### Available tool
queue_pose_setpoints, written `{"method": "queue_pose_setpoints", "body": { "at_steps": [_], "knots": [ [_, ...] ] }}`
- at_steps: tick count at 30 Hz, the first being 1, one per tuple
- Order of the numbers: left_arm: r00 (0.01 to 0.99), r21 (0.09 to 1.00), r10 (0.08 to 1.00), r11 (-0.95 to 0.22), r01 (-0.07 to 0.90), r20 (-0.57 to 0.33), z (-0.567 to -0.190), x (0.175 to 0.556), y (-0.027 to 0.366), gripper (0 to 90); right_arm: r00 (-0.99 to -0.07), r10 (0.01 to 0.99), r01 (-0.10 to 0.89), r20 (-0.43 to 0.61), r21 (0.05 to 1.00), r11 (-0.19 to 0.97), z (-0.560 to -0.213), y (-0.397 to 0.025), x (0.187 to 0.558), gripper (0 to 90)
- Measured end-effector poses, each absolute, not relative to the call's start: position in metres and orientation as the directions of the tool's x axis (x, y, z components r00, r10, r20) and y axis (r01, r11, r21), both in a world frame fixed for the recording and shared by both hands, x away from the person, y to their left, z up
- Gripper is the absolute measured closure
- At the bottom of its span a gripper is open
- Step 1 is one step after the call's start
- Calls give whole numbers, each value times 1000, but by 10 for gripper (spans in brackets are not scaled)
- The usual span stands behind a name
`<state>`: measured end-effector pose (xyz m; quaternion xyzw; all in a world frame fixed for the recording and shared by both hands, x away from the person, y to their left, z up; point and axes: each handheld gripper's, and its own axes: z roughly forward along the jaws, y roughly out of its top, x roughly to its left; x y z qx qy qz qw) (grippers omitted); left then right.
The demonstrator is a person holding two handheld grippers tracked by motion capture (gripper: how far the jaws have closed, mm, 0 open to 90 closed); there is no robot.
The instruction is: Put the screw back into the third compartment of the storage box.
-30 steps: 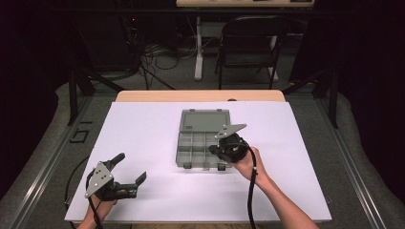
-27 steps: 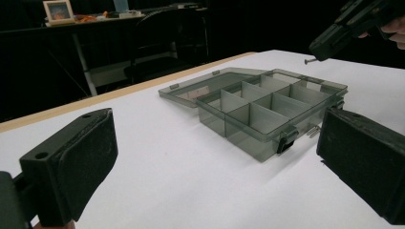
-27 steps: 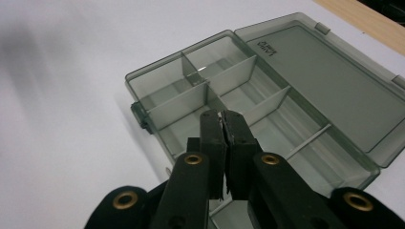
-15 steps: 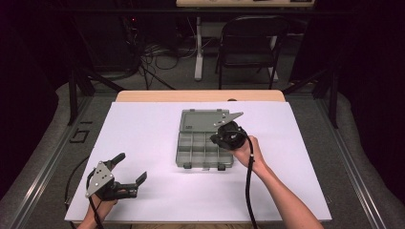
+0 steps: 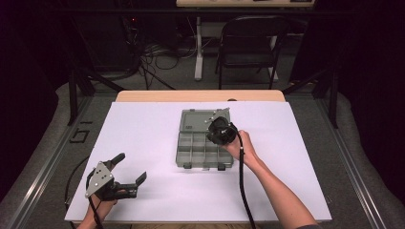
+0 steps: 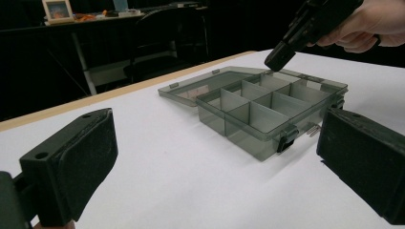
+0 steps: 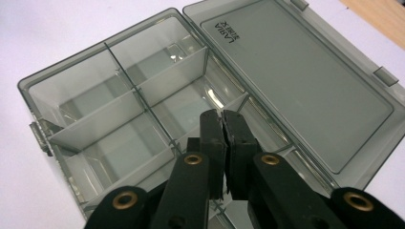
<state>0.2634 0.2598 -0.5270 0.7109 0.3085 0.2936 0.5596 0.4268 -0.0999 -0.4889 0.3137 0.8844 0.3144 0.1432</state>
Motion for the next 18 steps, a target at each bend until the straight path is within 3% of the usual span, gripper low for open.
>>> {"method": "queue_pose_setpoints", "body": {
  "at_steps": [15, 18],
  "knots": [
    [637, 977, 767, -183, 110, 72, -527, 263, 260, 2, -756, 653, 488, -55, 618, 617, -492, -98, 434, 878],
    [636, 978, 769, -181, 106, 73, -527, 264, 259, 1, -756, 653, 491, -41, 624, 608, -492, -99, 436, 829]
  ]
}}
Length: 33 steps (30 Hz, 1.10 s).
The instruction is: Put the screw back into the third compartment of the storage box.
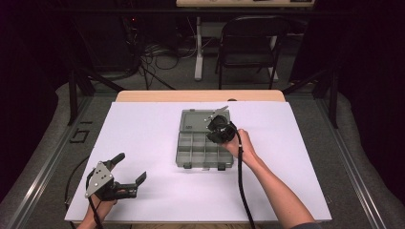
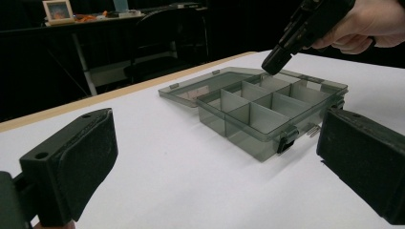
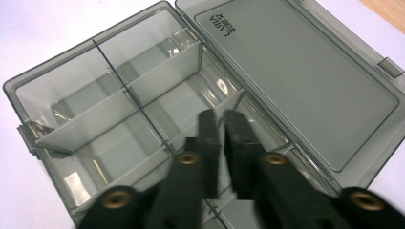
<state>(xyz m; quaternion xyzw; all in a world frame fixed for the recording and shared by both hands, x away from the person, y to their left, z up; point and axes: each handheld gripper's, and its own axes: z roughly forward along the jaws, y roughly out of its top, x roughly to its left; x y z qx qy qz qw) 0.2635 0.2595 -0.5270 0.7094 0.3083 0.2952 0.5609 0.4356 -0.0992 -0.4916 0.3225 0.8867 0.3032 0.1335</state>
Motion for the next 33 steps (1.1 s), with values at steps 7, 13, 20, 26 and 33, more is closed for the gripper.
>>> {"method": "queue_pose_setpoints", "body": {
  "at_steps": [7, 13, 20, 26, 33],
  "knots": [
    [636, 978, 769, -178, 109, 69, -527, 263, 260, 1, -752, 658, 491, -36, 636, 596, -488, -104, 434, 685],
    [635, 978, 770, -177, 107, 70, -527, 263, 260, 2, -757, 654, 485, -1, 669, 563, -478, -110, 424, 451],
    [636, 979, 769, -177, 105, 70, -527, 263, 260, 1, -780, 626, 448, -4, 694, 563, -471, -114, 402, 226],
    [641, 977, 765, -183, 111, 71, -527, 264, 259, 1, -793, 609, 431, -8, 699, 571, -475, -117, 384, 151],
    [639, 977, 766, -183, 112, 71, -527, 264, 259, 2, -805, 594, 420, -1, 707, 569, -481, -120, 365, 94]
  ]
}}
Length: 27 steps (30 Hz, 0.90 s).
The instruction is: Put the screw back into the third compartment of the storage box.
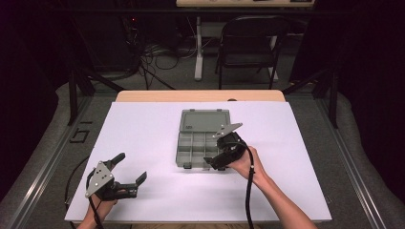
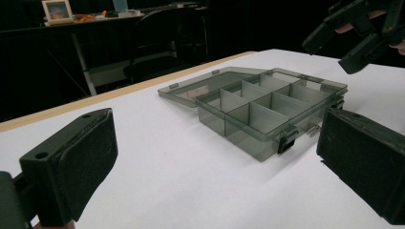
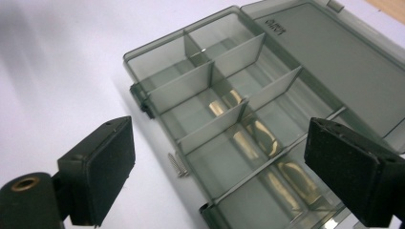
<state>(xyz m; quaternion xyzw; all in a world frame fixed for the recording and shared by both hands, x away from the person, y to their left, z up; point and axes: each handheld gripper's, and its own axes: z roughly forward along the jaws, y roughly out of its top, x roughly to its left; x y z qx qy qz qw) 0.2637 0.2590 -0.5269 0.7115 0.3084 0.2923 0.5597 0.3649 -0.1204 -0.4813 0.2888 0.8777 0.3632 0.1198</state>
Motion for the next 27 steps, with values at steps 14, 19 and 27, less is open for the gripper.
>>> {"method": "queue_pose_setpoints", "body": {
  "at_steps": [14, 19, 27],
  "knots": [
    [640, 977, 765, -183, 111, 71, -527, 263, 259, 1, -829, 560, 388, -12, 710, 588, -491, -116, 333, 0],
    [640, 977, 765, -183, 110, 71, -527, 263, 259, 1, -837, 547, 381, -11, 706, 597, -496, -114, 325, 0],
    [638, 978, 767, -182, 106, 73, -527, 263, 259, 1, -837, 546, 351, -40, 726, 592, -501, -111, 315, 190]
  ]
}}
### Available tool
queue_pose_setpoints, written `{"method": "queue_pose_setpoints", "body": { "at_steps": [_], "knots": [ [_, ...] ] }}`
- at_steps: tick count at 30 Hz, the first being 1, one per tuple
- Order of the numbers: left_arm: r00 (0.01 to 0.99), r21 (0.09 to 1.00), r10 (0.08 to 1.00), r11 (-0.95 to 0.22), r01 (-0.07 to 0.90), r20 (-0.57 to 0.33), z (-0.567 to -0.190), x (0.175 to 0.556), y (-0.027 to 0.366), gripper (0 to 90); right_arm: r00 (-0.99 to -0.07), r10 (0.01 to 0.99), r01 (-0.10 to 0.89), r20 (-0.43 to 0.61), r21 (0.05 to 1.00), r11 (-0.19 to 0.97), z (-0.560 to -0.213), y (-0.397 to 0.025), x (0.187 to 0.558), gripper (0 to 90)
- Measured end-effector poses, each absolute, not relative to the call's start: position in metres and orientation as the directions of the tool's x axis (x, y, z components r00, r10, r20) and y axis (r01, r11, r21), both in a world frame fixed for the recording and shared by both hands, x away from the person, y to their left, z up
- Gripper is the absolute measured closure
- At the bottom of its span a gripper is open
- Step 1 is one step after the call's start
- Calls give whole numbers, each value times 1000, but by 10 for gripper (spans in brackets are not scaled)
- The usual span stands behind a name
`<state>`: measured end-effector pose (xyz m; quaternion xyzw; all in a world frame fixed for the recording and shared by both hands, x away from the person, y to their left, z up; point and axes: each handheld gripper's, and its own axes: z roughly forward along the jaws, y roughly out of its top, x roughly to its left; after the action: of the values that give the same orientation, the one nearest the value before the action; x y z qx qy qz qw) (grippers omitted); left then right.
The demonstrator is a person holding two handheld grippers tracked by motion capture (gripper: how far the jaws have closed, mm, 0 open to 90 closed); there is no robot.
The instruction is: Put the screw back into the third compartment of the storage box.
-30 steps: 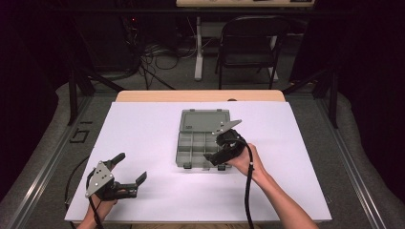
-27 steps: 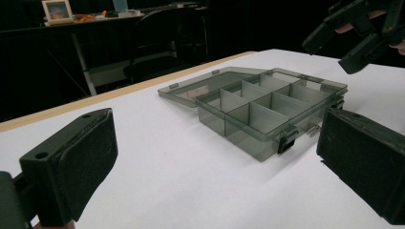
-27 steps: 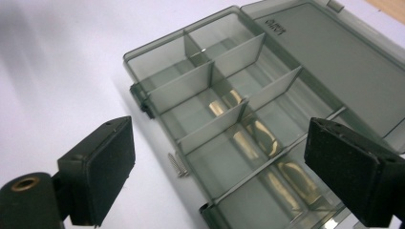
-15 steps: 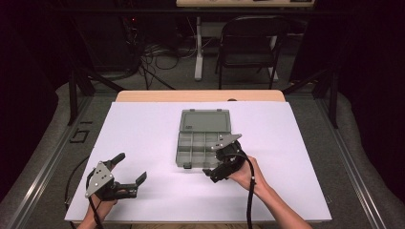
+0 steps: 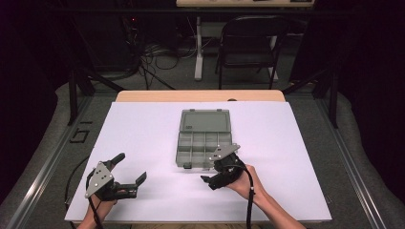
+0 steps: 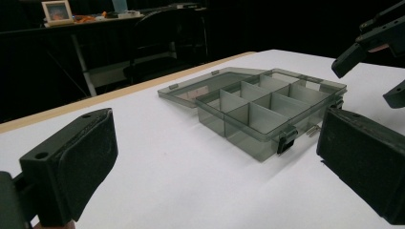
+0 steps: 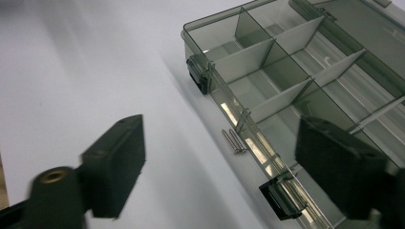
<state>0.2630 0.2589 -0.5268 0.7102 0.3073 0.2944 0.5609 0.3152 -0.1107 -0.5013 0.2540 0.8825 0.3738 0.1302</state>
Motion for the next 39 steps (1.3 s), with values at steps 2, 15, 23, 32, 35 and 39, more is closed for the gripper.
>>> {"method": "queue_pose_setpoints", "body": {
  "at_steps": [2, 15, 23, 32, 35, 39],
  "knots": [
    [638, 977, 766, -183, 106, 74, -527, 263, 259, 1, -841, 539, 338, -54, 725, 600, -502, -110, 314, 267],
    [641, 977, 764, -185, 108, 74, -527, 263, 259, 1, -858, 507, 320, -80, 689, 650, -523, -101, 320, 649],
    [641, 977, 764, -184, 108, 73, -528, 264, 257, 1, -865, 493, 314, -95, 664, 679, -536, -101, 332, 704],
    [644, 976, 761, -188, 109, 75, -528, 264, 257, 1, -882, 459, 287, -108, 650, 704, -542, -96, 335, 718],
    [644, 976, 761, -188, 110, 74, -528, 264, 257, 1, -878, 464, 291, -119, 638, 713, -545, -96, 336, 701],
    [644, 976, 761, -189, 110, 75, -528, 264, 257, 1, -873, 474, 306, -110, 633, 711, -548, -97, 340, 692]
  ]
}}
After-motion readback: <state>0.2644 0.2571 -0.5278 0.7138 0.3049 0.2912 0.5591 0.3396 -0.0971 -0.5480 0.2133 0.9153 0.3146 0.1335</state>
